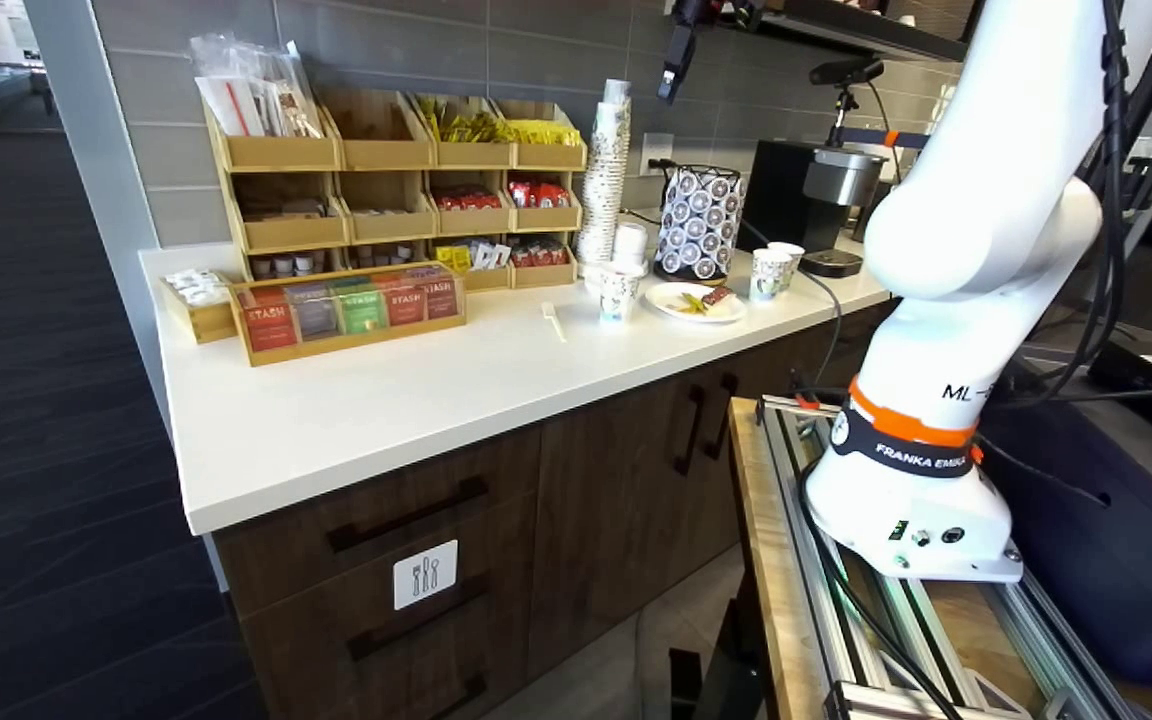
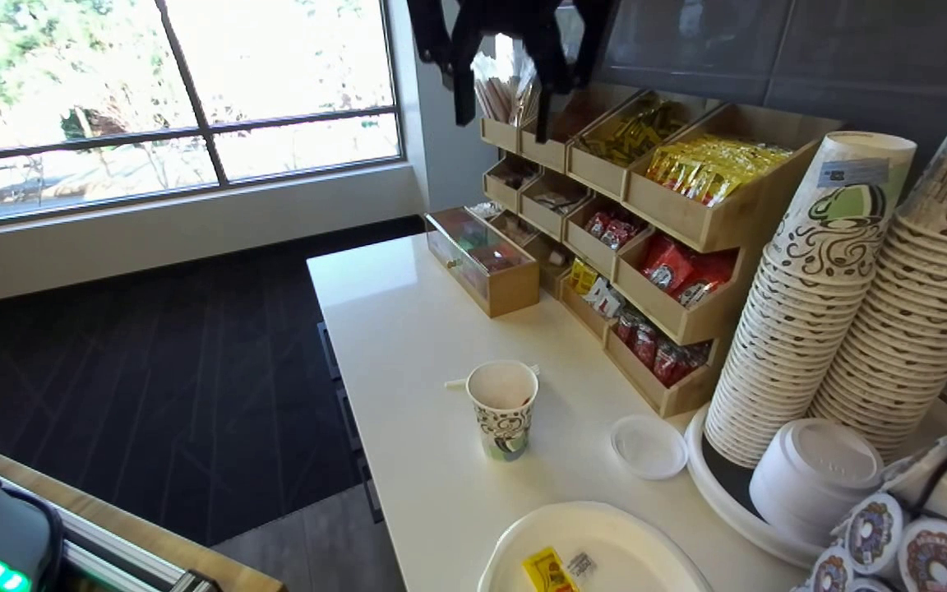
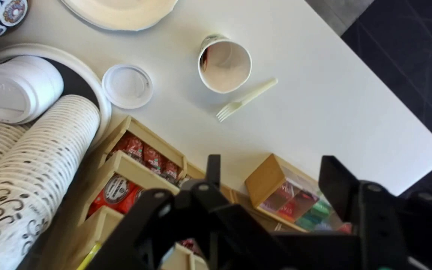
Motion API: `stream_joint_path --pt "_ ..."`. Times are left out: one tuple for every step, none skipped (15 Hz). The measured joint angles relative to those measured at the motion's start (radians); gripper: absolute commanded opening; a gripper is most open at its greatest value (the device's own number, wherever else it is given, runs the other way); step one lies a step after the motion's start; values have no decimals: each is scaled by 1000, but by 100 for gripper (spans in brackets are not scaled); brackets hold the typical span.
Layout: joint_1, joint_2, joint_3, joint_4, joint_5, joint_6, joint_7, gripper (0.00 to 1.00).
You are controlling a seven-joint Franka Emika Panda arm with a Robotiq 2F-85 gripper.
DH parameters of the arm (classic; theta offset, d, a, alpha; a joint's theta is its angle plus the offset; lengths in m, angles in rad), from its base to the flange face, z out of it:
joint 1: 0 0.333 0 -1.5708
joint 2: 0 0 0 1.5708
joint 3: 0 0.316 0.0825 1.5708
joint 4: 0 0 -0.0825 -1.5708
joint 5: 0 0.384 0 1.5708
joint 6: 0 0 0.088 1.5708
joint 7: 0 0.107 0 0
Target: Pick up the red sachet on the white plate and put it in the middle rack of the far right snack rack
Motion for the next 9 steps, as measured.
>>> stream_joint_path --pt "1 16 -22 40 37 -6 26 100" --pt "1 32 -40 69 70 -6 53 100" --pt "0 45 -57 89 102 3 80 100" --pt "-1 57 -70 101 129 22 106 100" --pt "-2 67 -81 105 156 54 130 100" --pt "-4 75 -89 105 175 103 150 100" --pt "-5 83 -94 105 184 139 160 100" --pt "-6 88 -97 105 188 154 166 100" --pt "-6 91 -97 105 190 158 170 100"
